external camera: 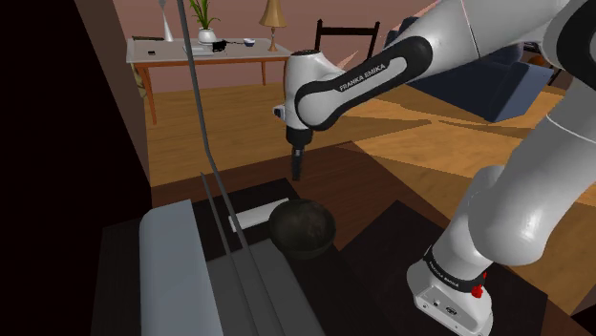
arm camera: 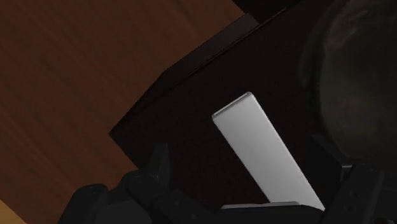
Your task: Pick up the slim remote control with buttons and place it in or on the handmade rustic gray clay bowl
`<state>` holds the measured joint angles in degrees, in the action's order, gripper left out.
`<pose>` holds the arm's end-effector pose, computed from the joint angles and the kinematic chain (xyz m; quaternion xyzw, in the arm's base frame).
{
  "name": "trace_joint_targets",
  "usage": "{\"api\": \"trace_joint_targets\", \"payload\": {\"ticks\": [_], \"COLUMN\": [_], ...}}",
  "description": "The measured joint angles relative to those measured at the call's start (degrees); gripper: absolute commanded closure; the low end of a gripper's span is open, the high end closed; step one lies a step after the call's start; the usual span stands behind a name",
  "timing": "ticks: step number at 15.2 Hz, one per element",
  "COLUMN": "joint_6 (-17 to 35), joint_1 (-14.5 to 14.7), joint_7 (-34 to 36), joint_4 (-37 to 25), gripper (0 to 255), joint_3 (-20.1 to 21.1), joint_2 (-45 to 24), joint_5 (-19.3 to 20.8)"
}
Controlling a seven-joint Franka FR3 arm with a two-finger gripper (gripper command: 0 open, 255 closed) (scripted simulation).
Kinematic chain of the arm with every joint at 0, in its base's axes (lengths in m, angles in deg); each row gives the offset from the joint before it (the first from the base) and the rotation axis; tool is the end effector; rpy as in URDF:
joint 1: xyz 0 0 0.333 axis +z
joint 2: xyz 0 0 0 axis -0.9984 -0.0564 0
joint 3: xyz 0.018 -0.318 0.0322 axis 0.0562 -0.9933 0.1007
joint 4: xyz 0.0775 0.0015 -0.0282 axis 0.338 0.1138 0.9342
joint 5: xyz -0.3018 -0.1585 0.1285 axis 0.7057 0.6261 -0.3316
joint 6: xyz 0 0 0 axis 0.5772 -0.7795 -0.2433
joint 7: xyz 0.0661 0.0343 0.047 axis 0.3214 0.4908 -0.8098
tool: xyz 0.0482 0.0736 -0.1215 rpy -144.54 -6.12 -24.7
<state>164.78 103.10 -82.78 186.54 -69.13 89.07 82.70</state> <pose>0.4443 0.1370 0.3436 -0.9250 -0.3796 0.0131 0.0030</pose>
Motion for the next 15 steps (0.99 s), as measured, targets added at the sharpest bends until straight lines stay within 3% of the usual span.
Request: {"api": "trace_joint_targets", "payload": {"ticks": [11, 15], "joint_6": [11.1, 14.1], "joint_1": [5.3, 5.6], "joint_7": [-7.5, -8.0], "joint_4": [-7.5, -9.0], "gripper": [0, 0], "joint_3": [5.2, 5.4], "joint_2": [-18.0, -21.4], "joint_5": [1.2, 1.8]}}
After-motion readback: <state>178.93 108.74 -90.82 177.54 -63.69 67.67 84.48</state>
